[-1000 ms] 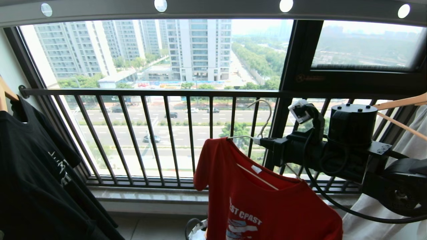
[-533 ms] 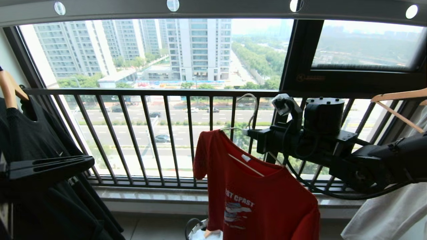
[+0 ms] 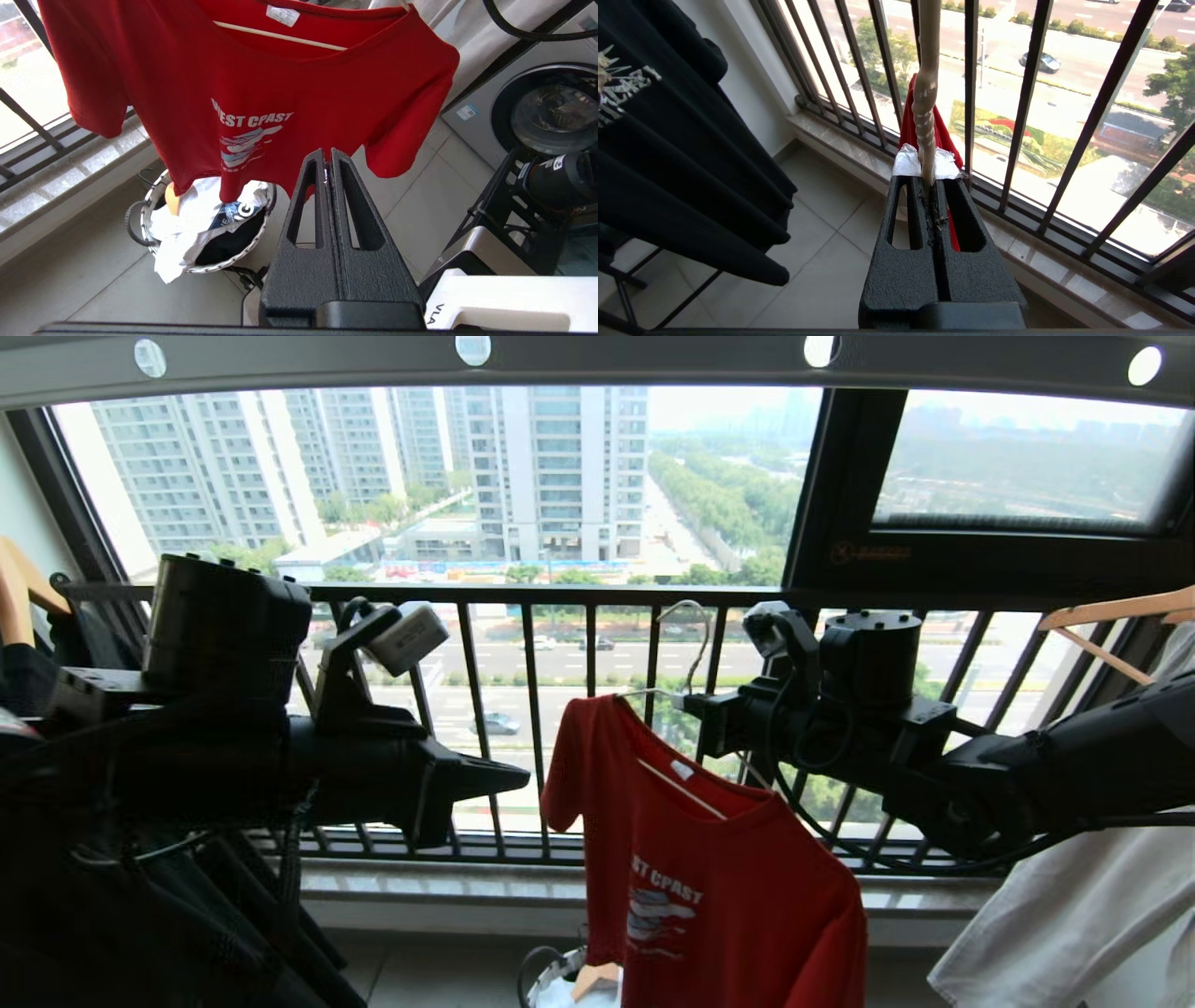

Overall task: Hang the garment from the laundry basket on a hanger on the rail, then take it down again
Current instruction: Take the clothes off the clothes rack

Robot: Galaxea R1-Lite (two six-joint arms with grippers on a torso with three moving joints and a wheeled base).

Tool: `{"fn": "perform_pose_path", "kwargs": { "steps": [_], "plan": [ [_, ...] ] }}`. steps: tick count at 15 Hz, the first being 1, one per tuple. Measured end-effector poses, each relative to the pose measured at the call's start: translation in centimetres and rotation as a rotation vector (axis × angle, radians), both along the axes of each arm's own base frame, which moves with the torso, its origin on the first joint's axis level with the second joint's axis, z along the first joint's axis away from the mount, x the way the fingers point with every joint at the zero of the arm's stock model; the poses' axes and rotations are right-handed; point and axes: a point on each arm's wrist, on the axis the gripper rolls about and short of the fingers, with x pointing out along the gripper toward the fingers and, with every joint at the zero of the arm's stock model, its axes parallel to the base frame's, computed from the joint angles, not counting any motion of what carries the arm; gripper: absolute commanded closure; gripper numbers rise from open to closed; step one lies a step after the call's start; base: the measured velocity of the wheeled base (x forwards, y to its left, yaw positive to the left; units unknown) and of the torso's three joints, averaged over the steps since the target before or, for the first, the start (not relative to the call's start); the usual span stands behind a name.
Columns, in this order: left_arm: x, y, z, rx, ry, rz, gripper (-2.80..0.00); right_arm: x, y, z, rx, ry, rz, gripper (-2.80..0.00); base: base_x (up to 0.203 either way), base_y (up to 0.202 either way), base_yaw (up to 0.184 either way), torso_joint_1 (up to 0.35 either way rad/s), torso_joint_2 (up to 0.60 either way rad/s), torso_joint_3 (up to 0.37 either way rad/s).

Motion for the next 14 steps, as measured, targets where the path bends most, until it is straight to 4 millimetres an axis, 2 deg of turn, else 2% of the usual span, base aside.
{"fn": "perform_pose_path", "kwargs": {
  "steps": [2,4,8,9,14],
  "plan": [
    [2.8,-1.6,-1.9,0.01,0.063,0.021,0.0,0.0,0.1,0.0,-0.001,0.0,-0.004,0.0,0.0,0.0,0.0,0.0,0.0,0.0],
    [4.8,-2.6,-3.6,0.032,0.103,0.047,0.0,0.0,0.3,-0.1,-0.003,-0.001,-0.013,0.0,0.0,0.0,0.0,0.0,0.0,0.0],
    [7.8,-3.1,-6.2,0.063,0.134,0.122,0.0,-0.3,0.8,-0.1,-0.003,0.0,0.0,0.0,0.0,0.0,0.0,0.0,0.0,0.0],
    [8.3,-3.1,-6.6,0.079,0.133,0.155,-2.8,-0.3,0.9,-0.1,-0.004,0.0,0.003,0.0,0.0,0.0,0.0,0.0,0.0,0.0],
    [9.2,-3.9,-6.9,0.079,0.154,0.232,-2.8,-0.6,1.7,-0.4,-0.008,0.006,0.014,0.0,0.0,0.0,0.0,0.0,0.0,0.0]
  ]
}}
